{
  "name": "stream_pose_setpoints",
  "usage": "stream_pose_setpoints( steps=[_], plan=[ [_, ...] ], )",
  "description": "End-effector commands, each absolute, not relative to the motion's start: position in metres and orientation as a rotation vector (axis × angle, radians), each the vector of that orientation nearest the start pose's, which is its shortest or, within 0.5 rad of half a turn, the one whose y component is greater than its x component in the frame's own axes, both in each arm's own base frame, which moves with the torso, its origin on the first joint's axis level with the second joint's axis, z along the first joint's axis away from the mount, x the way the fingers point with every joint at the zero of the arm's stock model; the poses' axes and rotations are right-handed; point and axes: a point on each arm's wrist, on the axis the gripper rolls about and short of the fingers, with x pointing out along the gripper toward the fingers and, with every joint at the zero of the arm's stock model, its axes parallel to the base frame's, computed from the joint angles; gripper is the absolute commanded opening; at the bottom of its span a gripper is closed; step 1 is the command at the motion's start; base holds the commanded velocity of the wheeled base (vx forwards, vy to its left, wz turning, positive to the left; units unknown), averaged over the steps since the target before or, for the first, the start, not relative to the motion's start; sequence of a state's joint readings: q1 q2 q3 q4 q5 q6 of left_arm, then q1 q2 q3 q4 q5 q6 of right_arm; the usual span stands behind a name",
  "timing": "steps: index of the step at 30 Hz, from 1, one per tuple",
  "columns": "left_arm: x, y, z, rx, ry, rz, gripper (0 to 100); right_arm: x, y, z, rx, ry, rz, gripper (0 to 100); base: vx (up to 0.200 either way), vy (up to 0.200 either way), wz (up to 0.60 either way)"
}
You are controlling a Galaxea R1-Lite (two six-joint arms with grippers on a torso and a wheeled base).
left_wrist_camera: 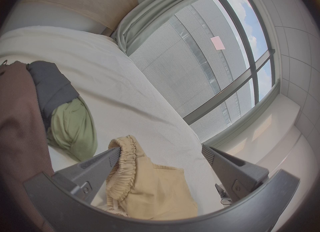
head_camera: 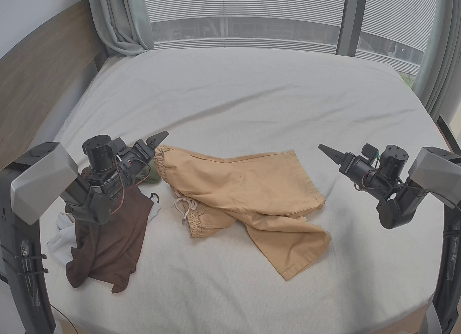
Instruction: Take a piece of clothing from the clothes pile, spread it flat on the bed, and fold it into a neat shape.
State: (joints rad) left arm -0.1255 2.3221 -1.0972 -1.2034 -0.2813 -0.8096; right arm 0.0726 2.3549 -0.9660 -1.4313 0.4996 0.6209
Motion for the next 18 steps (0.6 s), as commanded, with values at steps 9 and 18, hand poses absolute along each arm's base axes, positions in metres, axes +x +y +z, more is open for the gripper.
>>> stream_pose_setpoints(
  steps=[9, 18],
  plan=[
    [0.36, -0.045, 0.108, -0.703, 0.238, -0.348, 100, 0.336, 0.043, 0.051, 0.571, 0.269, 0.547, 100, 0.0, 0.0, 0.0],
    [0.302, -0.047, 0.078, -0.692, 0.375, -0.51, 100, 0.317, 0.047, 0.055, 0.535, 0.293, 0.562, 100, 0.0, 0.0, 0.0]
  ],
)
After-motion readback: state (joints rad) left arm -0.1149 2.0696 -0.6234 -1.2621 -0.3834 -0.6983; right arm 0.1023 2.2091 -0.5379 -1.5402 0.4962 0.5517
